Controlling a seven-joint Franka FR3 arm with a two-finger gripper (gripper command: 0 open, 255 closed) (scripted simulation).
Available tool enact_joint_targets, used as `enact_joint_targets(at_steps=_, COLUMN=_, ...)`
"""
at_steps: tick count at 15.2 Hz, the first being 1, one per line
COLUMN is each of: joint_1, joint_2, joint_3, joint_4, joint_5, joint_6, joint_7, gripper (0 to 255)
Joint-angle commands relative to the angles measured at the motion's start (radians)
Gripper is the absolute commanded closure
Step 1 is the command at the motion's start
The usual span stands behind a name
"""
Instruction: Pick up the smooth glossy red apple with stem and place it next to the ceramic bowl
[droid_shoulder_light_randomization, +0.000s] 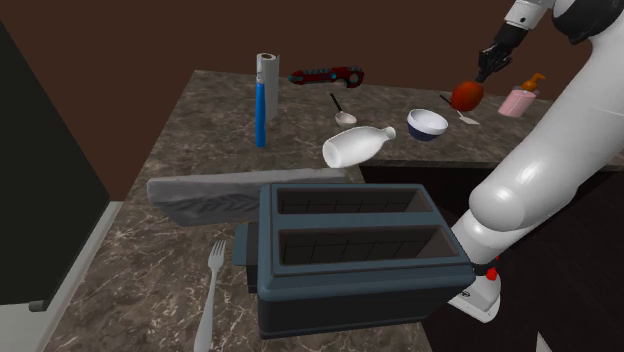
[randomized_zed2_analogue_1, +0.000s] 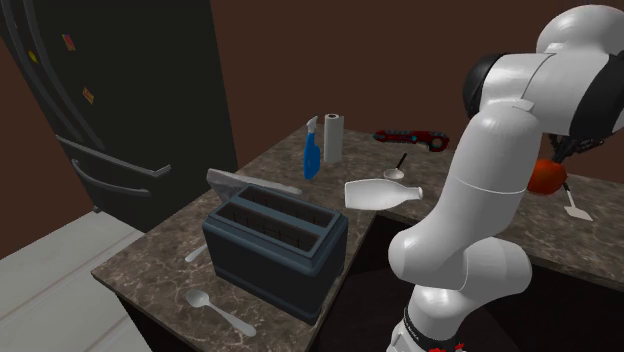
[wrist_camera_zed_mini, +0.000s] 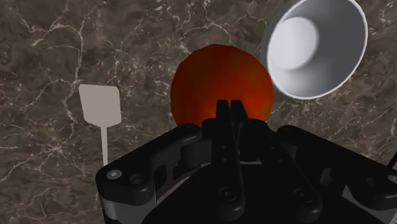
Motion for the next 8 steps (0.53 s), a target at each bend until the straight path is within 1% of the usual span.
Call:
enact_joint_targets(at_steps=1, joint_1=0.002, joint_2=-0.001, joint_3=0.001, joint_4=-0.030, joint_5=0.000, joint_6=0.029, joint_7=-0.001, gripper=255)
enact_joint_targets(at_steps=8, joint_1=0.002, joint_2=0.008, joint_3=0.003, joint_4=-0.115, joint_5=0.010, joint_6=0.121, joint_7=-0.014, gripper=255)
